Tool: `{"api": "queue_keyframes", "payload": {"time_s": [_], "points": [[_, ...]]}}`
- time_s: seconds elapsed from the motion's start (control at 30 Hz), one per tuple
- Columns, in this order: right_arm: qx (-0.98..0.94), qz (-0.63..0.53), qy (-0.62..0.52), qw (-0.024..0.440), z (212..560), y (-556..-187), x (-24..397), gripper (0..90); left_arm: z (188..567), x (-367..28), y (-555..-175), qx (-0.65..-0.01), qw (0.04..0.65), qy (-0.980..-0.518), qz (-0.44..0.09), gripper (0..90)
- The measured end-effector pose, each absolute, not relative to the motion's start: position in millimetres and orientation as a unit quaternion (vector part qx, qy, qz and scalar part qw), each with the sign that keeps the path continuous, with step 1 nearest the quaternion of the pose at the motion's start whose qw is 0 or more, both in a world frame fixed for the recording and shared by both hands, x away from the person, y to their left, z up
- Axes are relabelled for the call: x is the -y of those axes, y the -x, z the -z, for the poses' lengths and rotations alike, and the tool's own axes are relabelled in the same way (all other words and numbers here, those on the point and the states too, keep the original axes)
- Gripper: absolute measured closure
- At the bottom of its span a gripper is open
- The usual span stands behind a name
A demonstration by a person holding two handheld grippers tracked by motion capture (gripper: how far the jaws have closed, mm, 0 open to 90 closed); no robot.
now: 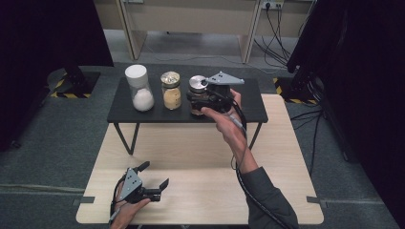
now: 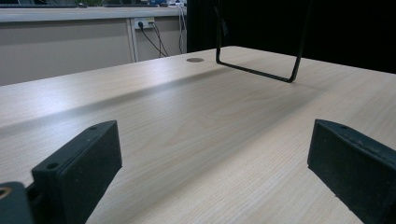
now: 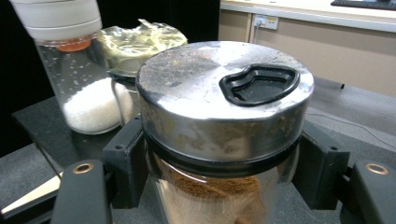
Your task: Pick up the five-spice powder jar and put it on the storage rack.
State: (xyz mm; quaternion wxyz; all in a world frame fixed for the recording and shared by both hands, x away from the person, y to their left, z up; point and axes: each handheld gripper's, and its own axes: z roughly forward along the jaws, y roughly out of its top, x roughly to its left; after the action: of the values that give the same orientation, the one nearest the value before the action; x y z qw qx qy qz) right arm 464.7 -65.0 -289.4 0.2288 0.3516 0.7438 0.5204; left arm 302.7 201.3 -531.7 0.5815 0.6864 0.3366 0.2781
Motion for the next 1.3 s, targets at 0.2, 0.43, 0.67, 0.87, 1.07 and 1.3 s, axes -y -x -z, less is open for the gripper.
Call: {"api": "queue_keyframes", "payload": {"time_s": [0.2,0.43,0.67,0.87,1.07,1.3], "points": [[-0.743,-0.518,-0.356,0.23,293,-470,63,30.6,532,-201,-303,-0.337,0.582,-0.686,-0.278,2.0],[-0.742,-0.514,-0.358,0.239,294,-475,60,30.6,532,-201,-303,-0.337,0.582,-0.686,-0.278,2.0],[-0.741,-0.51,-0.361,0.246,296,-479,58,30.6,532,-201,-303,-0.337,0.582,-0.686,-0.278,2.0],[-0.739,-0.51,-0.365,0.246,297,-481,58,30.6,532,-201,-303,-0.337,0.582,-0.686,-0.278,2.0],[-0.738,-0.51,-0.366,0.249,299,-482,57,30.6,532,-201,-303,-0.336,0.582,-0.686,-0.278,2.0],[-0.739,-0.509,-0.363,0.251,299,-483,55,30.6,532,-201,-303,-0.337,0.582,-0.686,-0.278,2.0]]}}
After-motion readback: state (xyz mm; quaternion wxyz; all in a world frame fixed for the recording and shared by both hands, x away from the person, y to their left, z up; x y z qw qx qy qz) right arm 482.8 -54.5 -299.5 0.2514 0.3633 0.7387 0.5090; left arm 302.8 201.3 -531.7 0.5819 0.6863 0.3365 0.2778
